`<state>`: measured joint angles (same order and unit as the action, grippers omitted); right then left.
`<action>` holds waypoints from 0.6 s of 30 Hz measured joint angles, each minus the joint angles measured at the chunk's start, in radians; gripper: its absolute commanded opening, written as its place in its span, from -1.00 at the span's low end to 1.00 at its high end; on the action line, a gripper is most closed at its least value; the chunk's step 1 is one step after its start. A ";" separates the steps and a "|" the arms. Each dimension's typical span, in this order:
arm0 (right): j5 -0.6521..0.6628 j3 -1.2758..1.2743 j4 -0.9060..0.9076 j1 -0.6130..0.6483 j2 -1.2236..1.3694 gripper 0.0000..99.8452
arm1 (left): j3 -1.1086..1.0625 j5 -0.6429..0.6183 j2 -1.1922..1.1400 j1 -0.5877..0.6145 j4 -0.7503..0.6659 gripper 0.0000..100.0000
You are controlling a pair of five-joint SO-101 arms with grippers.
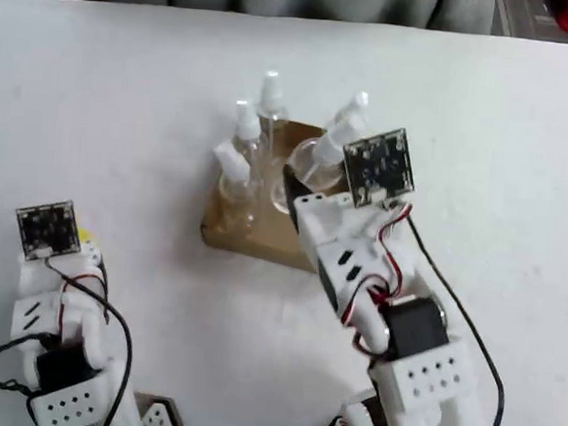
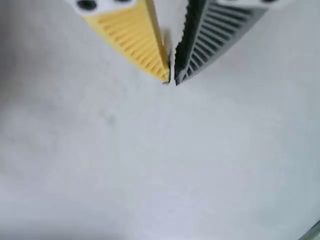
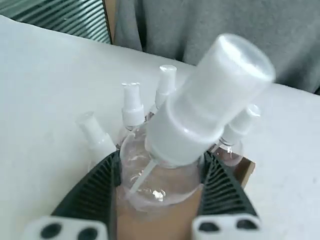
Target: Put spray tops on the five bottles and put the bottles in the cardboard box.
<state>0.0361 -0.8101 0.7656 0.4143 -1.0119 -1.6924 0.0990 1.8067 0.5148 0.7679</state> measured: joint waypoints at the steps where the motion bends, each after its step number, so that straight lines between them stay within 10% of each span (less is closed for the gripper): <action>1: 0.000 0.000 0.000 -0.012 0.017 -0.97 | 0.000 0.000 -0.002 0.003 -0.003 -0.96; 11: 0.000 0.000 -0.014 -0.032 0.207 -0.97 | 0.000 0.021 -0.002 -0.147 0.087 -0.96; 18: 0.000 0.000 -0.123 -0.037 0.373 -0.97 | 0.000 0.273 -0.002 -0.276 0.236 -0.96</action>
<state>0.0361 -0.8101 0.6429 0.3775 -0.6391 -1.6924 0.3721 1.8052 0.2386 1.0042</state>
